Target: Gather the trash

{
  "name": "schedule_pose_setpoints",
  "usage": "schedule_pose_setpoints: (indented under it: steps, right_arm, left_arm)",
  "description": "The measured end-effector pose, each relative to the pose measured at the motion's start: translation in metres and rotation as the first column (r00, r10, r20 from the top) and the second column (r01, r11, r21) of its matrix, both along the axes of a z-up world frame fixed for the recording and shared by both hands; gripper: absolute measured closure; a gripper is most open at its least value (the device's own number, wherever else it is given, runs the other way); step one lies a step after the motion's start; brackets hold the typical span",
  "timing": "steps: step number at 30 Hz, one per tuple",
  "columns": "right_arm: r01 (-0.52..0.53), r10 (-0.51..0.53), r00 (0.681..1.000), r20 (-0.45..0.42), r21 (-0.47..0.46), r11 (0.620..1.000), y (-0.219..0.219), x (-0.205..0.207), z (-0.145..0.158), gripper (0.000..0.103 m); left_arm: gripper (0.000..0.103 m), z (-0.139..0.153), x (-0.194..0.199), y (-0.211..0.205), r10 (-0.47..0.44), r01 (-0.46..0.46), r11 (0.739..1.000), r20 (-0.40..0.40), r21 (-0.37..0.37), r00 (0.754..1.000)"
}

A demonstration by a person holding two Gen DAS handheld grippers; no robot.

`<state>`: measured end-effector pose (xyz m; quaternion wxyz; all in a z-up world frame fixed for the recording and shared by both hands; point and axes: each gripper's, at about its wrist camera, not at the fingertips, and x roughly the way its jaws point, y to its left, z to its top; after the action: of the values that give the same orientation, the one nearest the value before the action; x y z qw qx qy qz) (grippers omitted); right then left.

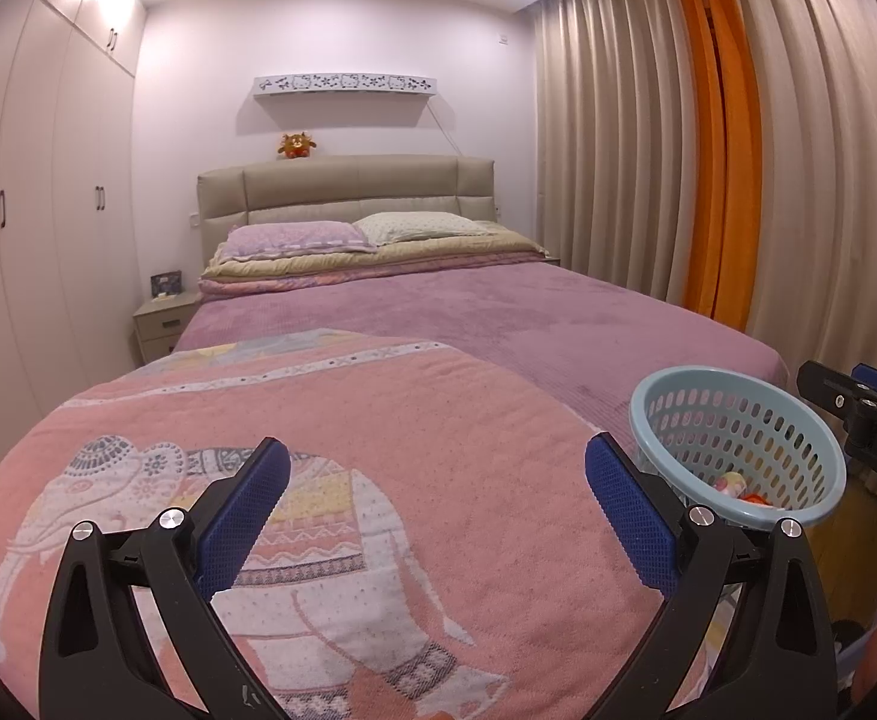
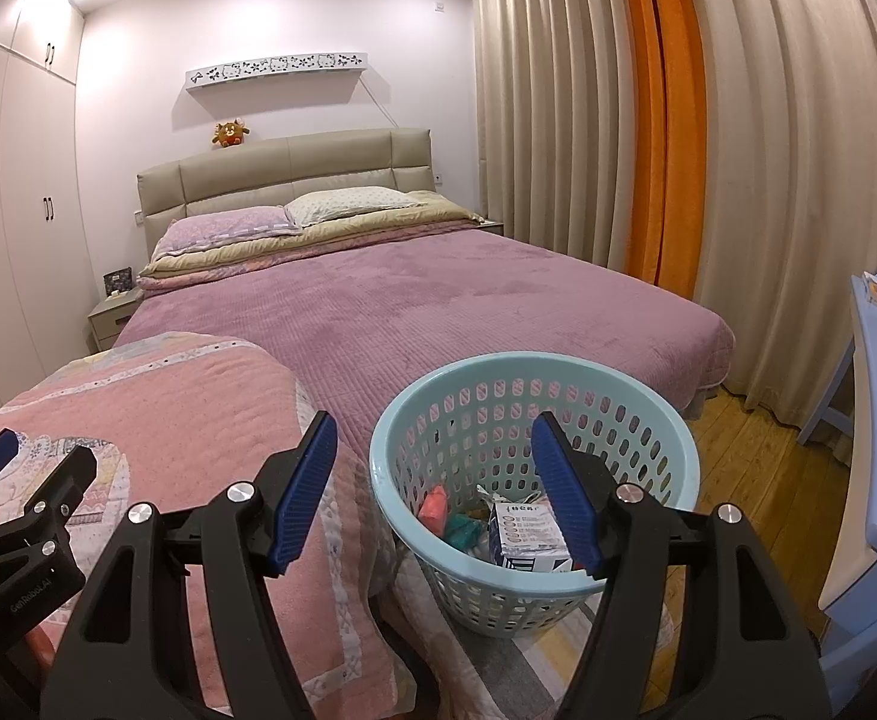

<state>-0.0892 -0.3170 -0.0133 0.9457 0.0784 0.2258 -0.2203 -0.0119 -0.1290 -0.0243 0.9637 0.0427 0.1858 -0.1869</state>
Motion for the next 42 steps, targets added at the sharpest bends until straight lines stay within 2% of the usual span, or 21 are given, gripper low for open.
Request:
schedule_pose_setpoints:
  steps: [17, 22, 27, 31, 36, 42]
  right_arm:
    - [0.005, -0.005, 1.0, -0.006, 0.003, 1.0, 0.0, 0.0, 0.001, 0.039]
    - [0.046, -0.046, 0.999, -0.008, -0.024, 0.999, 0.002, -0.004, 0.009, 0.039]
    - [0.053, -0.053, 0.999, 0.0, -0.025, 0.998, 0.007, -0.009, 0.014, 0.039]
    - [0.053, -0.053, 0.999, 0.002, -0.041, 0.998, 0.012, -0.013, 0.019, 0.039]
    - [0.042, -0.042, 0.999, 0.017, -0.052, 0.998, 0.018, -0.021, 0.027, 0.039]
    - [0.029, -0.028, 0.999, 0.017, -0.056, 0.998, 0.023, -0.024, 0.032, 0.039]
  left_arm:
    - [0.007, 0.001, -0.001, 0.001, -0.002, 0.002, 1.0, 0.003, 0.002, 1.0]
    - [0.007, 0.006, -0.002, 0.0, 0.004, -0.004, 1.0, -0.036, 0.02, 0.999]
    - [0.007, 0.029, -0.02, 0.001, 0.008, -0.009, 0.998, 0.02, 0.063, 1.0]
    - [0.007, 0.039, -0.027, 0.009, 0.051, -0.054, 0.997, 0.048, 0.056, 0.998]
    - [0.007, 0.042, -0.028, 0.018, 0.076, -0.077, 0.996, 0.028, 0.046, 0.997]
    - [0.007, 0.049, -0.035, 0.022, 0.083, -0.087, 0.995, 0.061, 0.057, 0.995]
